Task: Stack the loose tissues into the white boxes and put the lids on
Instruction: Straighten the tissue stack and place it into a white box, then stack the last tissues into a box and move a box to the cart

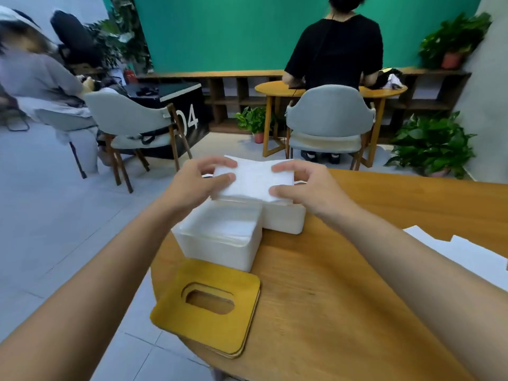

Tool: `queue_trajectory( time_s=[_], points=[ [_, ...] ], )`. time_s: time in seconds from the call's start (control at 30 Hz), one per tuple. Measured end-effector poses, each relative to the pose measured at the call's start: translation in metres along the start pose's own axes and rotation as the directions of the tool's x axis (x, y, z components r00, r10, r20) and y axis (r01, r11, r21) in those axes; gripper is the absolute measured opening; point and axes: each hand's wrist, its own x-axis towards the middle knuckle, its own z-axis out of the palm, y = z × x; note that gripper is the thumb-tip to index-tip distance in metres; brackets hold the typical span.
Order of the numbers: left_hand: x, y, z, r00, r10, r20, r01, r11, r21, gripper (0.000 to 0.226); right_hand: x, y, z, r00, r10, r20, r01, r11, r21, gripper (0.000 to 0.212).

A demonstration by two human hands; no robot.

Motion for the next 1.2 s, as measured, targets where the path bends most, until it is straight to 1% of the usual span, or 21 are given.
queue_trajectory(
  time_s=[0.07,0.17,0.27,0.33,0.4,0.47,0.53,0.63,0.73,0.8,0.87,0.93,1.0,1.07,1.2],
  points=[
    [0.011,-0.012,-0.023,0.999,-0.025,-0.036,0.026,1.000,0.010,0.019,0.021,-0.005,0.023,1.000,0.011,-0.012,-0.012,1.000,-0.011,0.043],
    [0.028,-0.030,-0.050,0.998,-0.046,-0.038,0.048,0.998,0.047,0.021,0.051,-0.009,0.052,1.000,0.004,-0.023,-0.006,0.996,-0.090,0.047],
    [0.049,-0.047,-0.071,0.999,-0.050,-0.021,0.053,0.980,0.191,0.027,0.081,-0.006,0.074,1.000,0.009,0.002,-0.008,0.987,-0.161,0.051],
    [0.063,-0.056,-0.081,0.998,-0.052,-0.023,0.056,0.960,0.273,0.030,0.099,-0.001,0.086,1.000,0.001,0.010,0.002,0.971,-0.240,0.051],
    [0.075,-0.063,-0.085,0.999,-0.036,-0.021,0.042,0.925,0.379,0.031,0.115,0.003,0.095,1.000,-0.023,0.022,0.029,0.946,-0.324,0.051],
    [0.086,-0.070,-0.086,1.000,-0.008,-0.016,0.015,0.867,0.497,0.031,0.126,0.007,0.102,0.999,-0.013,0.045,0.030,0.920,-0.391,0.051],
    [0.094,-0.076,-0.084,1.000,0.020,0.010,-0.022,0.802,0.597,0.031,0.133,0.011,0.106,0.997,0.010,0.071,0.025,0.880,-0.474,0.052],
    [0.103,-0.085,-0.082,0.997,0.029,0.076,-0.073,0.716,0.694,0.035,0.140,0.019,0.111,0.996,0.028,0.090,0.029,0.816,-0.577,0.052],
    [0.109,-0.095,-0.080,0.988,-0.002,0.156,-0.114,0.672,0.732,0.037,0.142,0.025,0.114,0.994,0.017,0.112,0.062,0.747,-0.662,0.052],
    [0.112,-0.099,-0.082,0.982,0.007,0.190,-0.148,0.655,0.741,0.035,0.143,0.023,0.114,0.992,-0.008,0.124,0.097,0.669,-0.737,0.052],
    [0.116,-0.097,-0.084,0.974,0.032,0.222,-0.193,0.624,0.757,0.036,0.145,0.015,0.112,0.989,-0.040,0.145,0.143,0.554,-0.820,0.054],
    [0.120,-0.092,-0.085,0.961,-0.012,0.277,-0.216,0.593,0.776,0.043,0.149,0.010,0.113,0.981,-0.046,0.187,0.186,0.471,-0.862,0.054],
    [0.123,-0.089,-0.083,0.945,-0.104,0.310,-0.199,0.569,0.798,0.047,0.152,0.010,0.115,0.977,0.008,0.211,0.187,0.435,-0.881,0.051],
    [0.123,-0.089,-0.079,0.938,-0.163,0.305,-0.167,0.559,0.812,0.047,0.155,0.012,0.118,0.973,0.068,0.219,0.172,0.417,-0.893,0.053],
    [0.125,-0.091,-0.071,0.934,-0.185,0.307,-0.167,0.533,0.829,0.046,0.163,0.013,0.121,0.958,0.163,0.234,0.157,0.383,-0.910,0.056]
  ],
)
